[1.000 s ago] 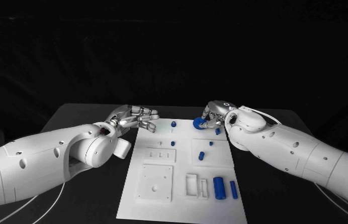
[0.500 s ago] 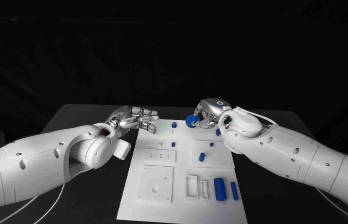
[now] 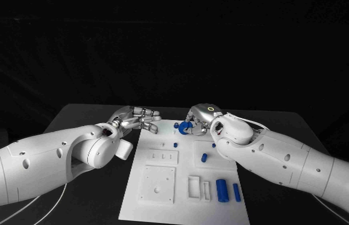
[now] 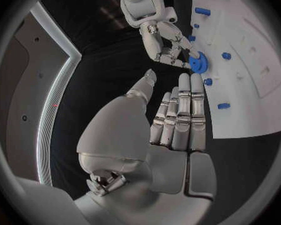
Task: Assemble the parts on the task board
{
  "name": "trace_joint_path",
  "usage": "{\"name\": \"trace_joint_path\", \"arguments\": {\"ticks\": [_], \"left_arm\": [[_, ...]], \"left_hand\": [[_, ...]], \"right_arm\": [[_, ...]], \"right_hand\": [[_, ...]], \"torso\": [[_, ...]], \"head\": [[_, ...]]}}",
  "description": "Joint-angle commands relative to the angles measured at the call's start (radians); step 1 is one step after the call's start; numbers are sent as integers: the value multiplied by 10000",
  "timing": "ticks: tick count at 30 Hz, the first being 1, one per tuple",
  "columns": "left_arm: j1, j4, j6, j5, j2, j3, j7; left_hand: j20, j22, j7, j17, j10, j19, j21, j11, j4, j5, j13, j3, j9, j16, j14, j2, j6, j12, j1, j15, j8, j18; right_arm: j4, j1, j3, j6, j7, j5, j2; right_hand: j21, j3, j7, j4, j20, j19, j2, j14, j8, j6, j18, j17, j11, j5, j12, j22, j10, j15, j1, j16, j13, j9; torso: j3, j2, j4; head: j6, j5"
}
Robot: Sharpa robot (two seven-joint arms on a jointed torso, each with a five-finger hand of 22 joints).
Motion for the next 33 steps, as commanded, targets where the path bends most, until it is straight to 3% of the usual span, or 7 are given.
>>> {"name": "trace_joint_path", "arguments": {"ticks": [1,7,18,33], "left_arm": [[11,2,66,-22,32,9,69],[11,-2,70,-22,53,9,71],[11,-11,83,-22,84,9,68],[11,-38,108,-22,129,9,56]], "left_hand": [[-5,-12,30,-13,-68,-39,57,15,-24,63,11,39,6,-5,4,0,-67,-9,15,-53,-19,161],[-5,-12,30,-13,-68,-39,57,15,-24,63,11,39,6,-5,4,0,-67,-9,15,-53,-19,161],[-5,-12,30,-13,-68,-39,57,15,-24,63,11,39,6,-5,4,0,-67,-9,15,-53,-19,161],[-8,-30,19,-16,-65,-54,96,10,-40,61,11,42,8,-5,6,13,-48,-9,22,-57,-17,159]], "right_arm": [[-44,-4,-46,-24,46,-217,138],[-150,-7,-141,-2,65,-226,363],[-460,-19,-252,-91,120,-228,720],[-990,-44,-387,-15,143,-245,1071]], "right_hand": [[37,-35,25,51,-25,23,-55,48,-20,18,-46,-14,-28,-57,46,924,74,-32,47,63,14,4],[16,-47,27,48,-49,25,-42,41,-23,11,-58,-26,-29,-58,34,918,68,-39,75,57,14,3],[-3,-49,27,35,-70,26,-33,36,-20,14,-70,-37,-29,-51,18,915,59,-46,92,48,8,4],[-99,-30,40,-33,-106,17,-19,26,-23,-27,-92,-67,-25,-49,-38,897,30,-54,109,16,-22,2]], "torso": [[6,8,3],[-4,-2,-5],[18,-4,-16],[16,-3,-22]], "head": [[-5,31],[-4,62],[16,95],[25,129]]}}
